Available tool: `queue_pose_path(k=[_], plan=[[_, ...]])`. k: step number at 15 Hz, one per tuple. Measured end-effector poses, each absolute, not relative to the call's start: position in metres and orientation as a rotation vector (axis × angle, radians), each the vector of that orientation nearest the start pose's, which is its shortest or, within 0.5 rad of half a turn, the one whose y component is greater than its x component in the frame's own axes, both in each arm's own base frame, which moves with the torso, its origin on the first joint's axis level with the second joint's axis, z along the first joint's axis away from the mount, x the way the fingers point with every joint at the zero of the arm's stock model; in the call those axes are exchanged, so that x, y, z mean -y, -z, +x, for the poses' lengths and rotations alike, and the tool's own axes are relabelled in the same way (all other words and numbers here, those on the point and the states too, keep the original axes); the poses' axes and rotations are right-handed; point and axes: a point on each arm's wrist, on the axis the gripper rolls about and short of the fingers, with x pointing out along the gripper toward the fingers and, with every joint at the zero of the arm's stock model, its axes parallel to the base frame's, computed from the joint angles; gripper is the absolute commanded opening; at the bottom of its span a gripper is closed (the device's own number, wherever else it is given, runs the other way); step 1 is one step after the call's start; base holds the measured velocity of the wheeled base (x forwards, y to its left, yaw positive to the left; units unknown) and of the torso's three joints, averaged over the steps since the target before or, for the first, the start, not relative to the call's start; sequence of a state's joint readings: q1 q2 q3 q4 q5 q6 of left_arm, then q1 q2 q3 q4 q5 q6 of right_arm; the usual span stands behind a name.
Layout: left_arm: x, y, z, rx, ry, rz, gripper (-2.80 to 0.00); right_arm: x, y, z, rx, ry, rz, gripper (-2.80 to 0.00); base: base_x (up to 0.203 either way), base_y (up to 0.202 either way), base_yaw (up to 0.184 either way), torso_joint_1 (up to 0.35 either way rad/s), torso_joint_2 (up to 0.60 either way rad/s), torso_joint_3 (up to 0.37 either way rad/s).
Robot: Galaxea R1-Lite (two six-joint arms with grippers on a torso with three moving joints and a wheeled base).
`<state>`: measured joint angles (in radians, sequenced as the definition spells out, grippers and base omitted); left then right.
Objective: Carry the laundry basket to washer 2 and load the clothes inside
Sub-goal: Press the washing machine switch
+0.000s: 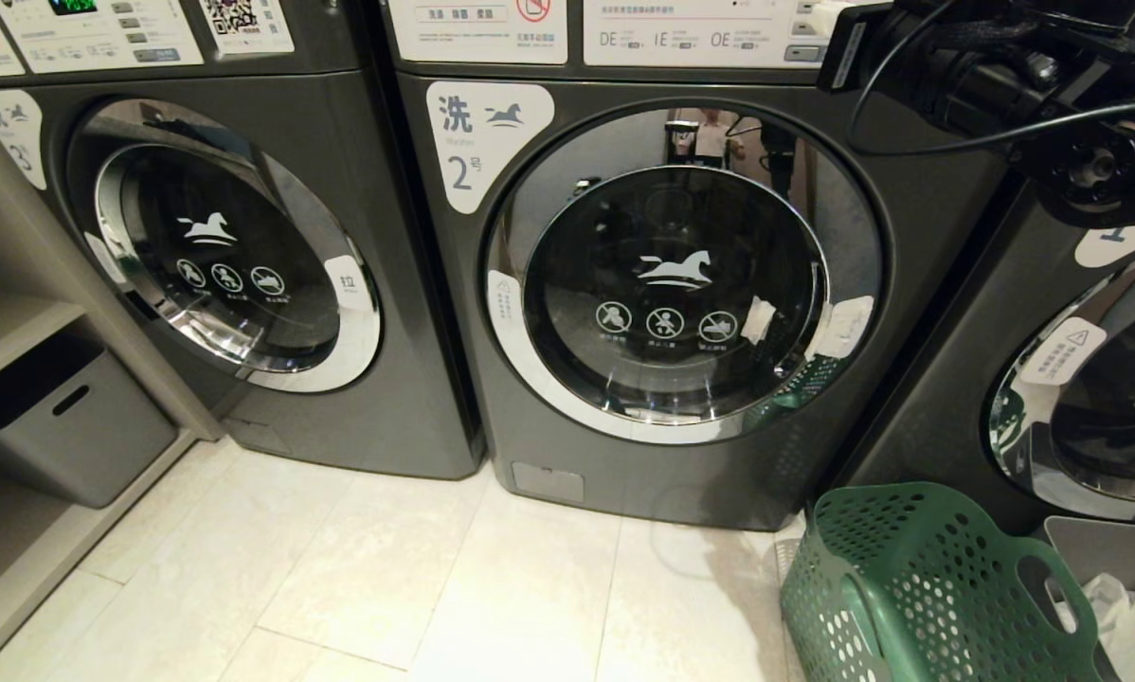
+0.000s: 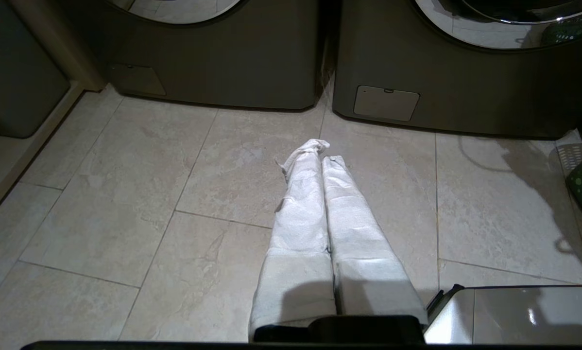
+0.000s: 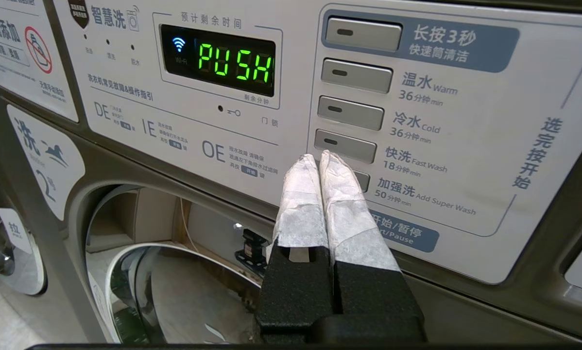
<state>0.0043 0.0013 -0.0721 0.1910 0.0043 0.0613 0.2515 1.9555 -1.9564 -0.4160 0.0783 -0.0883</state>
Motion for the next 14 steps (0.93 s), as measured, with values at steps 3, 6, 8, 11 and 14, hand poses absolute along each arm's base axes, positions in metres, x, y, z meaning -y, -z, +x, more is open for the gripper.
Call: queue_pose_path(k=[3,6,8,11,14], plan=[[0.000,-0.076,-0.029,-0.120,-0.005,0.061,-2.80,-0.092,-0.394,0.372,0.427,-0.293,-0.047,-2.80,0.000,0.000,0.000,0.000,0.00,0.000],[0.000,-0.076,-0.029,-0.120,-0.005,0.062,-2.80,-0.091,-0.391,0.375,0.422,-0.291,-0.041,-2.80,0.000,0.000,0.000,0.000,0.00,0.000],[0.000,-0.076,-0.029,-0.120,-0.004,0.062,-2.80,-0.091,-0.390,0.377,0.416,-0.290,-0.037,-2.80,0.000,0.000,0.000,0.000,0.00,0.000],[0.000,-0.076,-0.029,-0.121,-0.003,0.065,-2.80,-0.092,-0.388,0.379,0.411,-0.292,-0.037,-2.80,0.000,0.000,0.000,0.000,0.00,0.000],[0.000,-0.076,-0.029,-0.121,-0.003,0.065,-2.80,-0.091,-0.390,0.377,0.416,-0.291,-0.037,-2.80,0.000,0.000,0.000,0.000,0.00,0.000]])
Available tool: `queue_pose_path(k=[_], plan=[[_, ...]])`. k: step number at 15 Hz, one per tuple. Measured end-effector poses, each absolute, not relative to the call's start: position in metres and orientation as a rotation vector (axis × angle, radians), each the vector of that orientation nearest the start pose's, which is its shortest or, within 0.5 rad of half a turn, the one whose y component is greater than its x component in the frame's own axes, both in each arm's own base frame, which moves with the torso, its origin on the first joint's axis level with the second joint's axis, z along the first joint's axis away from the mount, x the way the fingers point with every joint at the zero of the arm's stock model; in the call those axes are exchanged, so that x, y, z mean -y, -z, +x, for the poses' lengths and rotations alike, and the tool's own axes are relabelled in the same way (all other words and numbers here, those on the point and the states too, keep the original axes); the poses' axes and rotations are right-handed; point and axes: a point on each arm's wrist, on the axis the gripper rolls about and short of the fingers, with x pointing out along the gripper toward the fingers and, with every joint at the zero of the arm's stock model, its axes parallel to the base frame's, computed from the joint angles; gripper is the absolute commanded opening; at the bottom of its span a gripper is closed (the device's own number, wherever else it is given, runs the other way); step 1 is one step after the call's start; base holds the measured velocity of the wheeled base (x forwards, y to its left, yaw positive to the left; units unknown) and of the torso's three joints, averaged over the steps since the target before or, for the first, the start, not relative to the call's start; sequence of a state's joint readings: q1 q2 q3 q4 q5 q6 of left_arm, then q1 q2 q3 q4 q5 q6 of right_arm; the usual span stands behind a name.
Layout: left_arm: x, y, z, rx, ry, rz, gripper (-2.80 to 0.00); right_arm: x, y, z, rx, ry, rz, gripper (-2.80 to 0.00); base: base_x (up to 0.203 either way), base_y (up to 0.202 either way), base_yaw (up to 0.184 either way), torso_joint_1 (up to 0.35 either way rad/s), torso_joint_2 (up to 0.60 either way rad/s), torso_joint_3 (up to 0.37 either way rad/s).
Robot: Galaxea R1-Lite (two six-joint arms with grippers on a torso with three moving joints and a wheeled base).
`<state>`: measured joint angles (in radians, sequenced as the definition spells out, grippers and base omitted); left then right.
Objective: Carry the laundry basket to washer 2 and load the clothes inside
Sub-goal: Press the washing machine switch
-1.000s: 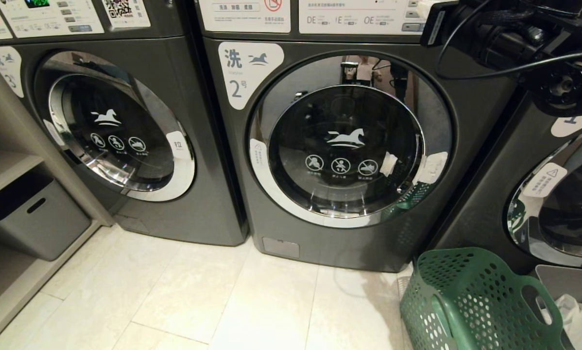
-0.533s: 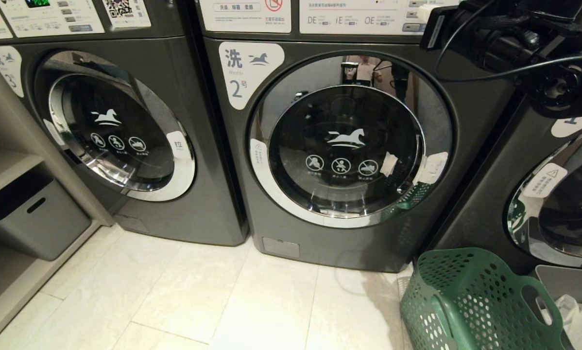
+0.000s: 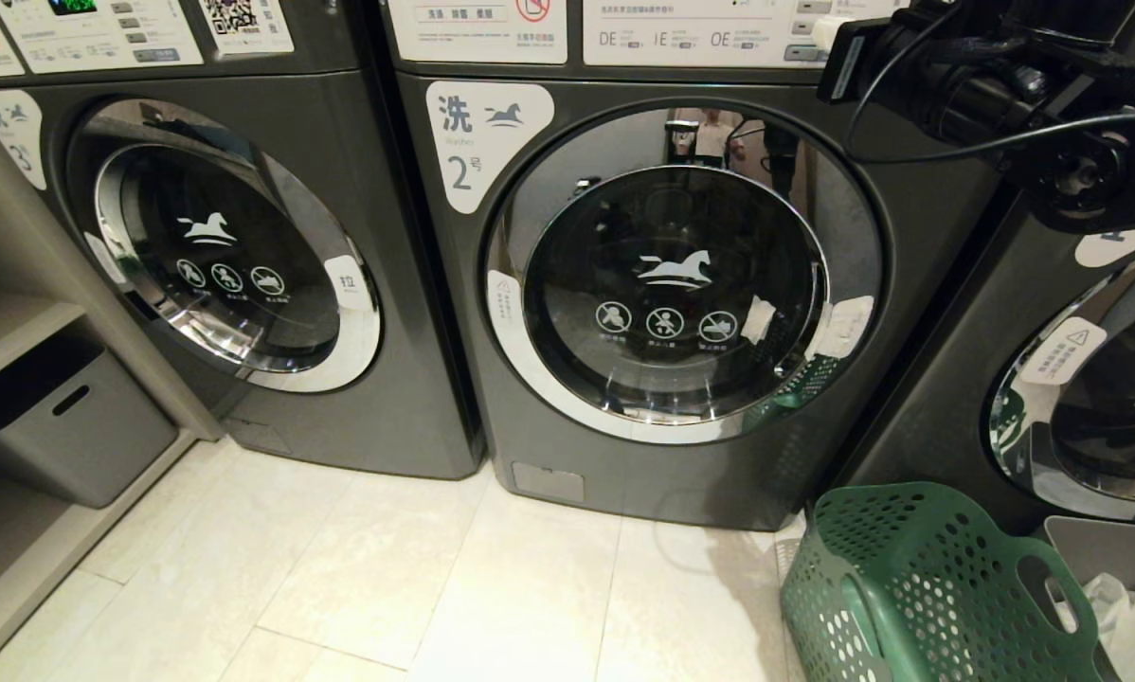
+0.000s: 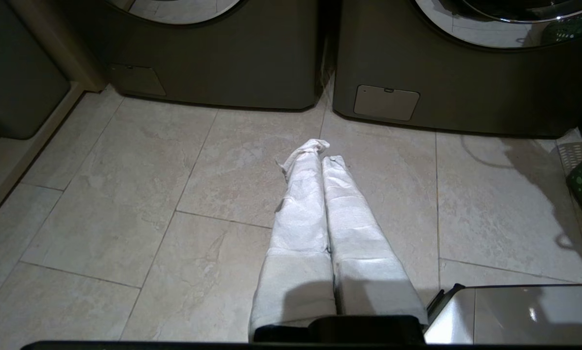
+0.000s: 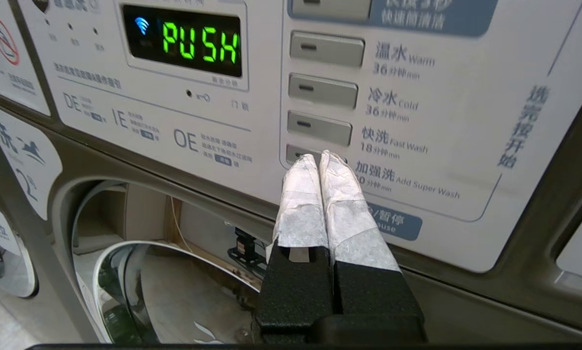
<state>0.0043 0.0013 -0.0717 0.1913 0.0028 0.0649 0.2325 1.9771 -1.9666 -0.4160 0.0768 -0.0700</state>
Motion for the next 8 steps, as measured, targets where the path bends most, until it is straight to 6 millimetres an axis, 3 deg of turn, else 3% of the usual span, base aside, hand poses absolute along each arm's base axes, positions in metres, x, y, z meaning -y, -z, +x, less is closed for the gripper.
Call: queue_pose_path(k=[8], plan=[[0.000,-0.076,-0.029,-0.121,0.002,0.062,-2.80,-0.087,-0.412,0.349,0.458,-0.286,-0.034,-2.80,0.000,0.000,0.000,0.000,0.00,0.000]])
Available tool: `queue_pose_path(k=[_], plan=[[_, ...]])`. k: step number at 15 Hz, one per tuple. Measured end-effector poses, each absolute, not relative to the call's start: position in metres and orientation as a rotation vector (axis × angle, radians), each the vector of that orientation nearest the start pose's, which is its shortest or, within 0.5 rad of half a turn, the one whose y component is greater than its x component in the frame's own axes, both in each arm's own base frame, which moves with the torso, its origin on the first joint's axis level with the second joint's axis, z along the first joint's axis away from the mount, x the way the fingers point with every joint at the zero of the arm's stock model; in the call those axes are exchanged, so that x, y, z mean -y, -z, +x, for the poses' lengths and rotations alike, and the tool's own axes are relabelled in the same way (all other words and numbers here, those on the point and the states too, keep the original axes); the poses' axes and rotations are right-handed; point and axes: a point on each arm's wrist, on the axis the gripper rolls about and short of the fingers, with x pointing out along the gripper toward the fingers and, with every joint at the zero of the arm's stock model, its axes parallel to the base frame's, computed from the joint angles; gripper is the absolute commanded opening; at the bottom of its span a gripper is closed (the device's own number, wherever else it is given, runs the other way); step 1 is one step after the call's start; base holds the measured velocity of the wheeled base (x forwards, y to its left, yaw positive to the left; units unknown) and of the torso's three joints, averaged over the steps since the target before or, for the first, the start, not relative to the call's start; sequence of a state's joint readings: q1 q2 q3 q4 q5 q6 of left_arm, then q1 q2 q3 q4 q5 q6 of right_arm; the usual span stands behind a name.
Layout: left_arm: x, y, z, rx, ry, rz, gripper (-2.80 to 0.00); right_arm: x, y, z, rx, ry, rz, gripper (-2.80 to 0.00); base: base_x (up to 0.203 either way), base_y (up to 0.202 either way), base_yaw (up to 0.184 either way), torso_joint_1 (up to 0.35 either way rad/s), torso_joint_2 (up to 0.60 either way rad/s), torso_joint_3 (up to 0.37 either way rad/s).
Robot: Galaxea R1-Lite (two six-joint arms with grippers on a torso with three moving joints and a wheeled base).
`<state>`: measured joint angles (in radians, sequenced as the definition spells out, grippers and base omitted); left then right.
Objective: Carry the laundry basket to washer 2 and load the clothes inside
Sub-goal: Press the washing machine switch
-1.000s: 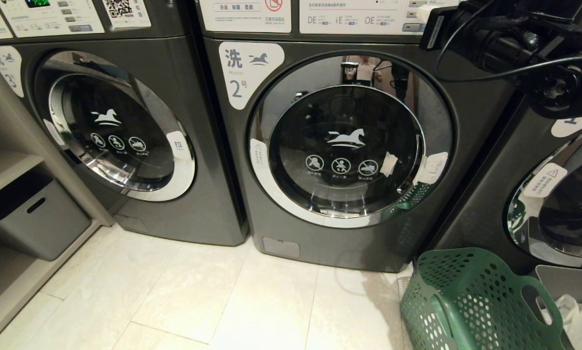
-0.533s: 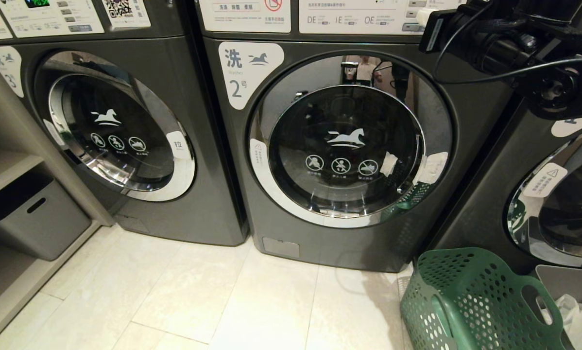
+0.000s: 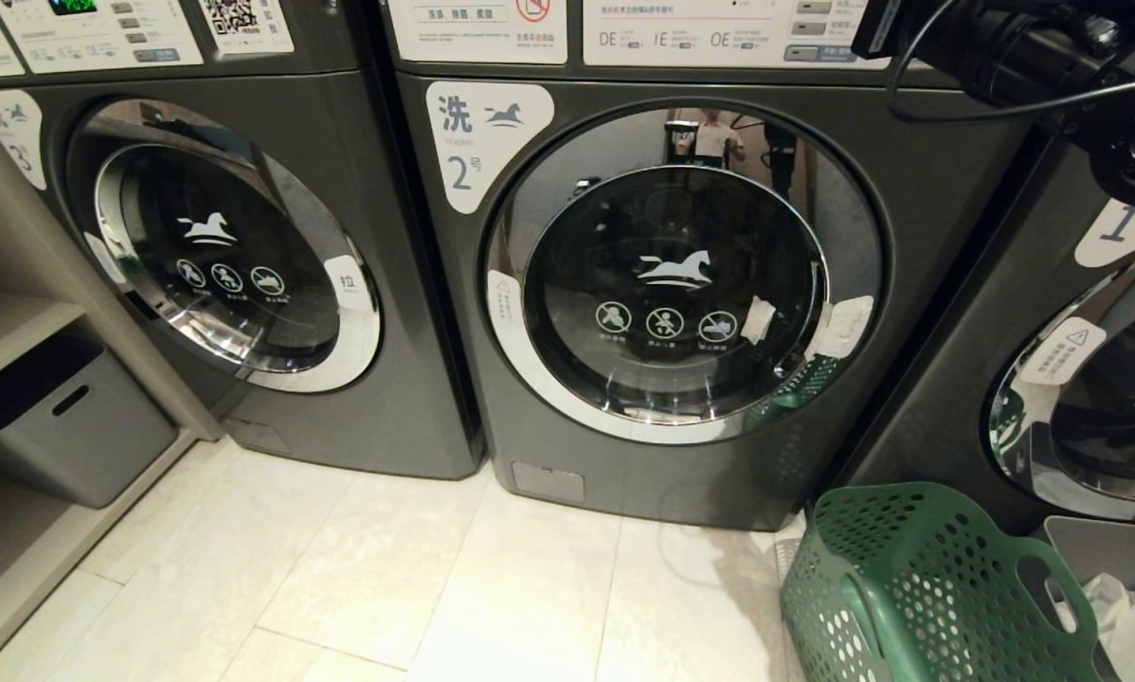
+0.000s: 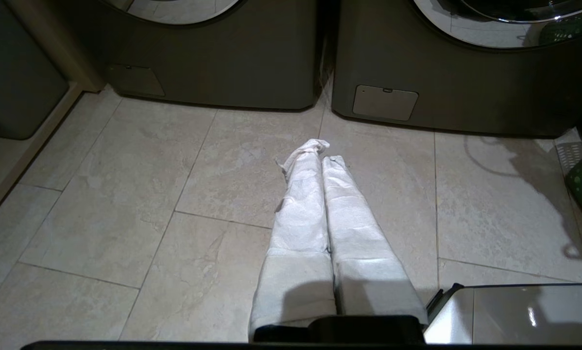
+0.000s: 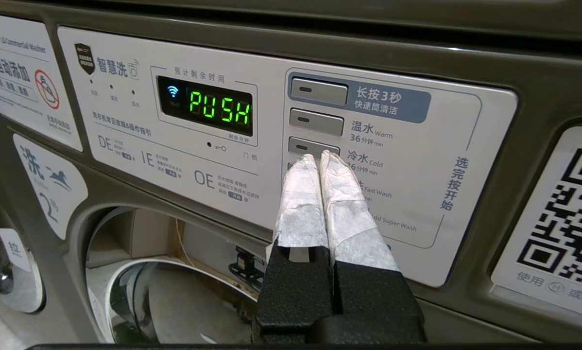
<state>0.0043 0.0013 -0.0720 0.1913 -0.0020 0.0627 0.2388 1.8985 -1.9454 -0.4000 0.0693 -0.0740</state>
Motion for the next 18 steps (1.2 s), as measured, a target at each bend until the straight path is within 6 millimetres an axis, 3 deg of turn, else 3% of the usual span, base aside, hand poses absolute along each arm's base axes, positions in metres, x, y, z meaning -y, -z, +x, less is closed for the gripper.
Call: queue_pose_path(k=[7,18], plan=[[0.000,-0.076,-0.030,-0.121,0.002,0.062,-2.80,-0.085,-0.420,0.329,0.459,-0.292,-0.034,-2.80,0.000,0.000,0.000,0.001,0.00,-0.040],[0.000,-0.076,-0.029,-0.120,0.003,0.061,-2.80,-0.083,-0.430,0.318,0.474,-0.302,-0.032,-2.80,0.000,0.000,0.000,0.002,0.00,-0.075]])
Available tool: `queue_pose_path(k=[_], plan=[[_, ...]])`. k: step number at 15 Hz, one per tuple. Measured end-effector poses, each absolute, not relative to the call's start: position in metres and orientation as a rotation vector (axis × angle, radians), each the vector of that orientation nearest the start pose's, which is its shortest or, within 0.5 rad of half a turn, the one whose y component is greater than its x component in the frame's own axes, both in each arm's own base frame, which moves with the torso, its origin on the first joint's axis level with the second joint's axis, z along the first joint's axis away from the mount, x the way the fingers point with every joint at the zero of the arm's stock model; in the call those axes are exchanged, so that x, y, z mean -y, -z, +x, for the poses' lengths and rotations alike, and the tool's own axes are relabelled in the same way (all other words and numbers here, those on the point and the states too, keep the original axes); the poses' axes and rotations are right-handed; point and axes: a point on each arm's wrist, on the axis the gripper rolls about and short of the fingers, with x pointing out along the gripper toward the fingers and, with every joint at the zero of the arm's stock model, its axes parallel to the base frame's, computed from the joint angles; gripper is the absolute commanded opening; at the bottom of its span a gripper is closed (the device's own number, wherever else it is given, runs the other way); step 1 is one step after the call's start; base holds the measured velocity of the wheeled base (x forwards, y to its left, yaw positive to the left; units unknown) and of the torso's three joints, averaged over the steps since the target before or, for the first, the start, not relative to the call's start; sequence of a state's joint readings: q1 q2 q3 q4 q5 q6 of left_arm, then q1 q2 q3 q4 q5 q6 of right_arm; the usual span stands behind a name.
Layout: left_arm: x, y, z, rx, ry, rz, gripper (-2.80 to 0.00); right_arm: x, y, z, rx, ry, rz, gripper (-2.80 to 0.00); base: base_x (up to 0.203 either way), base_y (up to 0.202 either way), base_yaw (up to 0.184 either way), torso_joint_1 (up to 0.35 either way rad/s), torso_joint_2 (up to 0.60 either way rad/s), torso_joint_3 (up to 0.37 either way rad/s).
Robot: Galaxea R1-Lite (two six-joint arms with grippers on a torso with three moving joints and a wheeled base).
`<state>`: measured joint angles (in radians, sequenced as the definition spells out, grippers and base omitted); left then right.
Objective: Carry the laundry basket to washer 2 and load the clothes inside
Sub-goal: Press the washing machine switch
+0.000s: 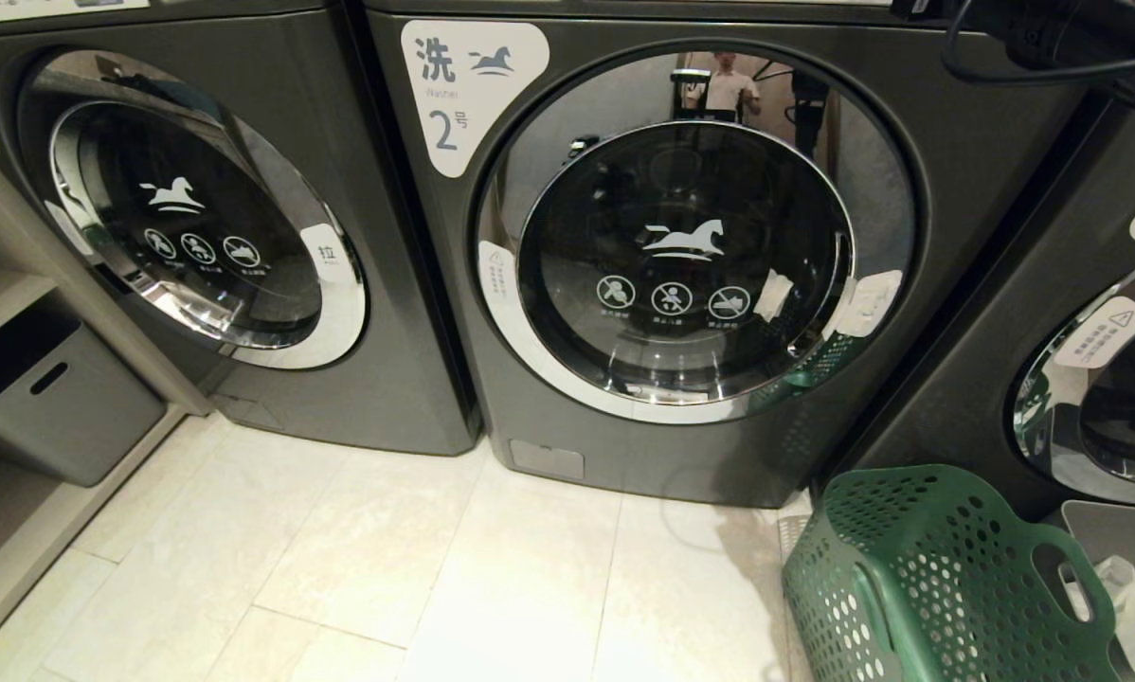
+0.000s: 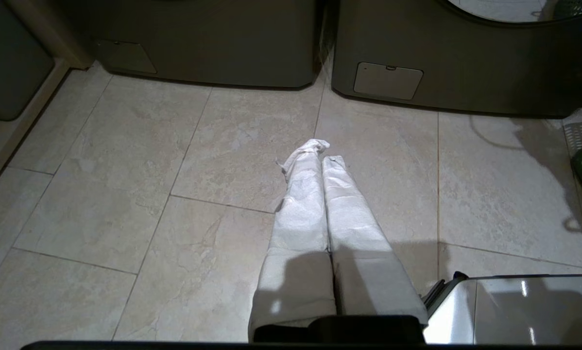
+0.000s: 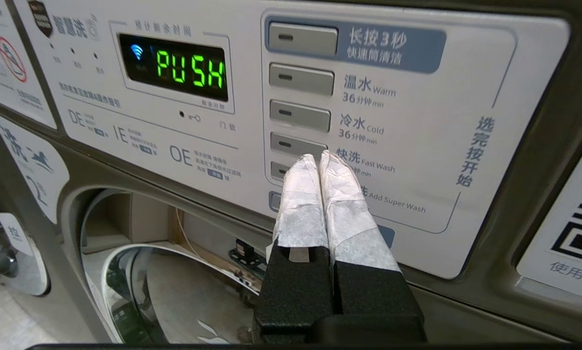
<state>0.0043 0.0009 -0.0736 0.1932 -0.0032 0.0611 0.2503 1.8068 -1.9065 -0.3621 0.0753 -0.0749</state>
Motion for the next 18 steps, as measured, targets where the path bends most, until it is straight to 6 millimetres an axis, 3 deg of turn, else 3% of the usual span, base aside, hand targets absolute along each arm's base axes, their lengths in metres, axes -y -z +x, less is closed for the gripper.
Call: queue_pose_path(k=[7,18], plan=[[0.000,-0.076,-0.029,-0.120,0.000,0.059,-2.80,-0.099,-0.428,0.320,0.475,-0.344,-0.015,-2.80,0.000,0.000,0.000,0.000,0.00,0.000],[0.000,-0.076,-0.029,-0.120,-0.001,0.057,-2.80,-0.100,-0.423,0.331,0.480,-0.329,-0.018,-2.80,0.000,0.000,0.000,0.000,0.00,0.000]])
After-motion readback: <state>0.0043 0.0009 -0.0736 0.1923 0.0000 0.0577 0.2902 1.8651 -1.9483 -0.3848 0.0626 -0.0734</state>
